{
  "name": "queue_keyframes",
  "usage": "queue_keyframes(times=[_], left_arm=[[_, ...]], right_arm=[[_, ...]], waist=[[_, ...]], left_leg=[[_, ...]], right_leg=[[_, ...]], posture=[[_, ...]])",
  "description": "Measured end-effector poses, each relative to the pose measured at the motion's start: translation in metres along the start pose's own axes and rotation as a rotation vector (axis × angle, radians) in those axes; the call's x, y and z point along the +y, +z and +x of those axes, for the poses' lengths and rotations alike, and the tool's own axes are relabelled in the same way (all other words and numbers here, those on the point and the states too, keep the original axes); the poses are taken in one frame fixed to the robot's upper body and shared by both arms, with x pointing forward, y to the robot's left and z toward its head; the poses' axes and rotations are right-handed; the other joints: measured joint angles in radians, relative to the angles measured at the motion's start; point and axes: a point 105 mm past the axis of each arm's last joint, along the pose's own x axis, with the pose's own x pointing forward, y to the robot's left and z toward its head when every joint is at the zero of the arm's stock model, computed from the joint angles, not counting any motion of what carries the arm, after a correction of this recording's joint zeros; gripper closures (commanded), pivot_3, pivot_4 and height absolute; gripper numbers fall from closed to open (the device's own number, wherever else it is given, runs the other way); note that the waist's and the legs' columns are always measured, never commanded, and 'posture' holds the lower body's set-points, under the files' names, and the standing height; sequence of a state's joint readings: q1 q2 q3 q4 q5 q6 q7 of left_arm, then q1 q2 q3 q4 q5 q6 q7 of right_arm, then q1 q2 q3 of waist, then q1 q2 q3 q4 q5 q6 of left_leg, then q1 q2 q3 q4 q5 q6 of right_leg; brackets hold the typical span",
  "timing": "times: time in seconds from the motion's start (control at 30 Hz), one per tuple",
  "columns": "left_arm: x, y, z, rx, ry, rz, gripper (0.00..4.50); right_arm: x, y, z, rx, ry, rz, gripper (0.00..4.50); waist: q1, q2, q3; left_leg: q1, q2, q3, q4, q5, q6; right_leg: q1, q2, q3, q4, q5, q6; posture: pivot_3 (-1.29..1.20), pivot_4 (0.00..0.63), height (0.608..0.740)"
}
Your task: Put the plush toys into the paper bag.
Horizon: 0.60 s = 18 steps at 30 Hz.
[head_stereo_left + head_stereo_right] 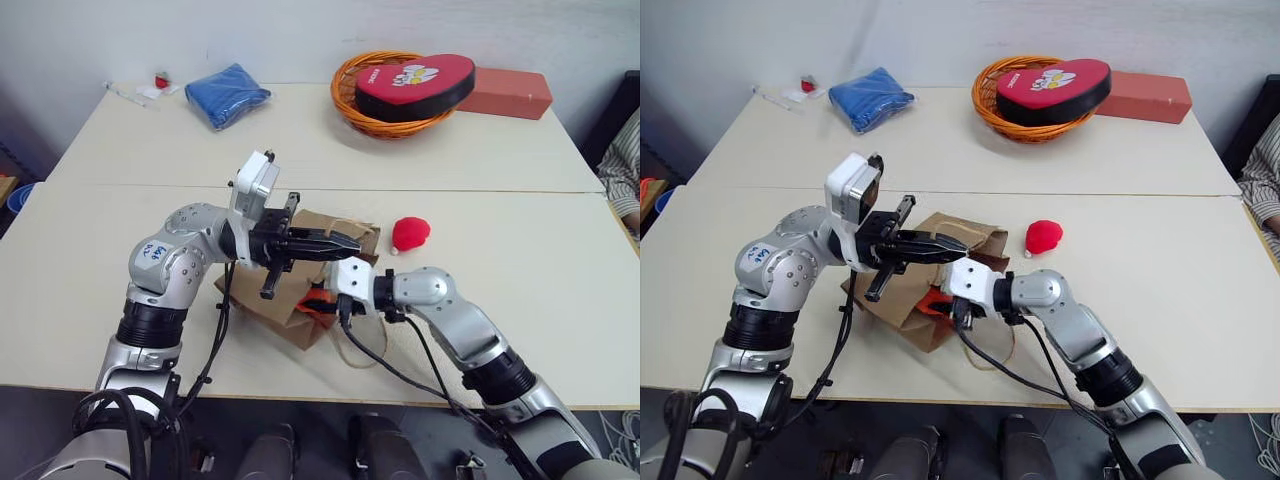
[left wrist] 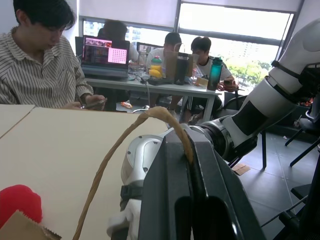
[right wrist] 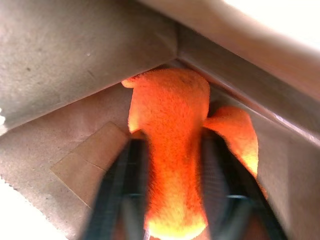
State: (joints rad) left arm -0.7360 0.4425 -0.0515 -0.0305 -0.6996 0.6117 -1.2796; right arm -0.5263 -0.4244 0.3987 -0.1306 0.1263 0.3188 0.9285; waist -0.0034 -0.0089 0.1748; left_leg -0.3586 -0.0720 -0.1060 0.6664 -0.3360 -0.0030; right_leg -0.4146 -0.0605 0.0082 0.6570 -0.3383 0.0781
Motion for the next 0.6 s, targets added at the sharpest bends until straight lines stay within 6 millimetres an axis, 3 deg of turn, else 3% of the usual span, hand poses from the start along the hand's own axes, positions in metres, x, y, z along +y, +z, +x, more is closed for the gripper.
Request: queue_keyframes(times=[0.2,0.4,0.53,0.6], left_arm=[[0.0,0.0,-0.004,0.011,0.018,0.008,4.5],[0.0,-0.003,-0.009,0.021,0.043,0.008,4.5],[0.0,-0.004,-0.012,0.022,0.057,0.011,4.5],[-0.001,-0.004,-0.013,0.027,0.062,0.014,4.5]], right_arm=[[0.001,0.02,-0.05,-0.145,-0.025,0.047,0.01],[0.008,0.009,-0.116,-0.184,-0.133,0.166,0.01],[0.009,-0.018,-0.166,-0.128,-0.362,0.216,0.01],[0.019,-0.047,-0.205,-0.02,-0.536,0.221,0.01]], waist=[[0.003,0.0,0.0],[0.007,0.0,0.0],[0.015,0.0,0.0],[0.028,0.0,0.0]], left_leg=[[0.0,0.0,-0.001,0.0,0.0,0.0],[0.0,0.0,-0.001,-0.001,0.0,0.0],[0.0,0.0,0.0,-0.001,0.0,0.0],[0.0,0.0,0.0,-0.002,0.0,0.001]], right_leg=[[0.001,0.0,0.0,-0.002,0.0,0.0],[0.001,0.0,0.0,-0.002,0.0,0.0],[0.002,0.0,0.0,-0.001,0.0,0.0],[0.002,0.0,0.0,-0.002,0.0,0.0]], posture=[[0.0,0.15,0.74],[0.0,0.15,0.74],[0.0,0.15,0.74],[0.0,0.15,0.74]])
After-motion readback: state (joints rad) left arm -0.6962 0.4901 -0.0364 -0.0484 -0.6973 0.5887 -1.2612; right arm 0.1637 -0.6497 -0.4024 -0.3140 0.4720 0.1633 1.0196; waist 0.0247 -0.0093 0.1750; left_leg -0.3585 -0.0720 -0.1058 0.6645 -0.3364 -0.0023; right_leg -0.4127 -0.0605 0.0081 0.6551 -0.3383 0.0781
